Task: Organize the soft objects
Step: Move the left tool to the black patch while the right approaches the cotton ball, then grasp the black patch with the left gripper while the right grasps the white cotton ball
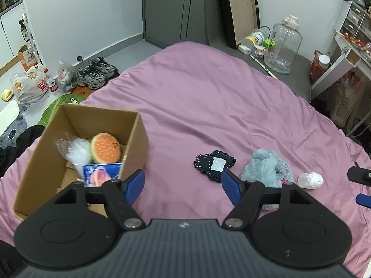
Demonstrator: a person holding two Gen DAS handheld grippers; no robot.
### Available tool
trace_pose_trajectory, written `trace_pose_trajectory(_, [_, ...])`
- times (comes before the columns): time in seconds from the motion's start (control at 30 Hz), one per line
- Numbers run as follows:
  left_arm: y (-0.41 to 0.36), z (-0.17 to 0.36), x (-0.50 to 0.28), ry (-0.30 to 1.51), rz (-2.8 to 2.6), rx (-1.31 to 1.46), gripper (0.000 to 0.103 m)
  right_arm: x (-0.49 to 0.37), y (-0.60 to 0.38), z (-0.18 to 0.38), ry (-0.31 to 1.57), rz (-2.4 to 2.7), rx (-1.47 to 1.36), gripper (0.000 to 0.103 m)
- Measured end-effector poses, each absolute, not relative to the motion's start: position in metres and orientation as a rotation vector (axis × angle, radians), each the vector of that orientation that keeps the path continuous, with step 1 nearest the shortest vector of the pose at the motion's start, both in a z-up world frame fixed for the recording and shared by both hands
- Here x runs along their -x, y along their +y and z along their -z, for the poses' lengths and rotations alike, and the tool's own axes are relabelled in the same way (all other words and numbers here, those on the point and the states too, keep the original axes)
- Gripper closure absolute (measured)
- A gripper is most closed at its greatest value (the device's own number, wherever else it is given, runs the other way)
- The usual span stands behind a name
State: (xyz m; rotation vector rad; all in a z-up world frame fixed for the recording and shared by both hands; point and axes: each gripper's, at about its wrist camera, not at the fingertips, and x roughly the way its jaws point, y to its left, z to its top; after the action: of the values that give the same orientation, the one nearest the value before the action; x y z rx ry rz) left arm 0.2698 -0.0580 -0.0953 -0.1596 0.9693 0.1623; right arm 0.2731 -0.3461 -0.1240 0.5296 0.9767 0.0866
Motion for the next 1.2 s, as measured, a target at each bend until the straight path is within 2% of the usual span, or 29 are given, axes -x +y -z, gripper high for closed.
trace_pose_trajectory(0.47, [-0.076, 0.143, -0.313, 1.037, -0.155, 0.166, 0.031, -0.307, -0.344, 0.159, 1.052, -0.070, -0.522, 0.010])
trace_pose_trajectory(0.6, [-0.079, 0.155, -0.325, 1.054, -0.154, 0.170, 0.031, -0.315, -0.347, 0.167, 1.061, -0.049, -0.532, 0.020])
trace_pose_trajectory(0.73, [-0.080, 0.169, -0.336, 1.073, -0.155, 0.177, 0.031, -0.323, -0.350, 0.176, 1.074, -0.024, -0.544, 0.025])
trace_pose_trajectory(1.07, [-0.080, 0.198, -0.356, 1.126, -0.142, 0.200, 0.031, -0.338, -0.331, 0.194, 1.139, -0.026, -0.423, 0.026])
trace_pose_trajectory(1.17, [-0.082, 0.204, -0.359, 1.128, -0.135, 0.197, 0.031, -0.338, -0.329, 0.197, 1.150, -0.013, -0.388, 0.033])
trace_pose_trajectory(1.2, [-0.084, 0.205, -0.360, 1.126, -0.133, 0.189, 0.031, -0.338, -0.328, 0.198, 1.153, -0.011, -0.375, 0.040])
